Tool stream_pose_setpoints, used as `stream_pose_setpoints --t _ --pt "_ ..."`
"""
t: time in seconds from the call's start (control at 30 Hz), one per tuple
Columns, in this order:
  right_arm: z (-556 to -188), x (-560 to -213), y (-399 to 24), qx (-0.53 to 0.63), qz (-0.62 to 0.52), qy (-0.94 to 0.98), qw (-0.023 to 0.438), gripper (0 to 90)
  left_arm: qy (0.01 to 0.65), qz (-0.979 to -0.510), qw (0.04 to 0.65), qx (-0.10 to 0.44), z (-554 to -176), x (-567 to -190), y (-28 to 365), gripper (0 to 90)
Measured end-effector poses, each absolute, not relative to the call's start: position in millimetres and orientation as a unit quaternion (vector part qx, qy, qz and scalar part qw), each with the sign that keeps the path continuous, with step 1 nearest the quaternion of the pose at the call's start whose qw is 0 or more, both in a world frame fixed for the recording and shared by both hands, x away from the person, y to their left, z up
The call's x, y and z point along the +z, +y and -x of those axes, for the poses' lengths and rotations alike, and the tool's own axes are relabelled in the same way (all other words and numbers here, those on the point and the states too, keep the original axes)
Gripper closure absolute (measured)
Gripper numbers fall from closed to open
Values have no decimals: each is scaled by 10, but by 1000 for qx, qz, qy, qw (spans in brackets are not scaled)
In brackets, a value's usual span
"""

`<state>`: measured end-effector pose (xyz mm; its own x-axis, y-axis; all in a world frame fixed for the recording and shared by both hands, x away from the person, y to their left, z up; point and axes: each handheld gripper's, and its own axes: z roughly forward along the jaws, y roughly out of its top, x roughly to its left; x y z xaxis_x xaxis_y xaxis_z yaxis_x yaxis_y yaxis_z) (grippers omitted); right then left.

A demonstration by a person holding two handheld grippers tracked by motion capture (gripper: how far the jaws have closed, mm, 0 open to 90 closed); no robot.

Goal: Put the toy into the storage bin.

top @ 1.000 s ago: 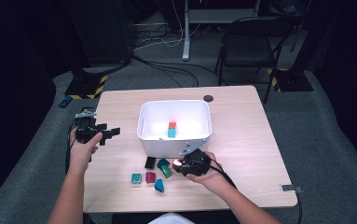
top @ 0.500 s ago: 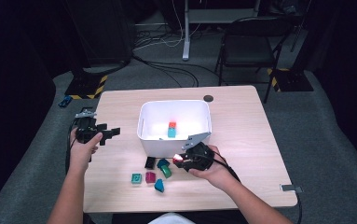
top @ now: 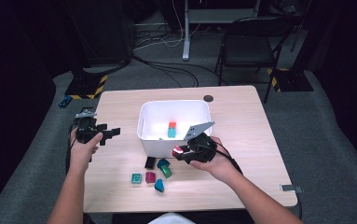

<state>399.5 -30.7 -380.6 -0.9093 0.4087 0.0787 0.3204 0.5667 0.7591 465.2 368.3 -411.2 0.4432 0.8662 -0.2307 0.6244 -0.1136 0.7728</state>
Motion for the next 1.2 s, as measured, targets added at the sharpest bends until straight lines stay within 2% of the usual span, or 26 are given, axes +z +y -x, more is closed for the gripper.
stream_pose_setpoints --t 0.47,1.2 --pt "-4133 -3482 -342 429 -215 875 61 672 511 -731 430 141 -4653 -4112 3686 230" --pt "-4381 -3195 -320 432 -232 868 78 672 509 -734 428 139 -4654 -4107 3699 230"
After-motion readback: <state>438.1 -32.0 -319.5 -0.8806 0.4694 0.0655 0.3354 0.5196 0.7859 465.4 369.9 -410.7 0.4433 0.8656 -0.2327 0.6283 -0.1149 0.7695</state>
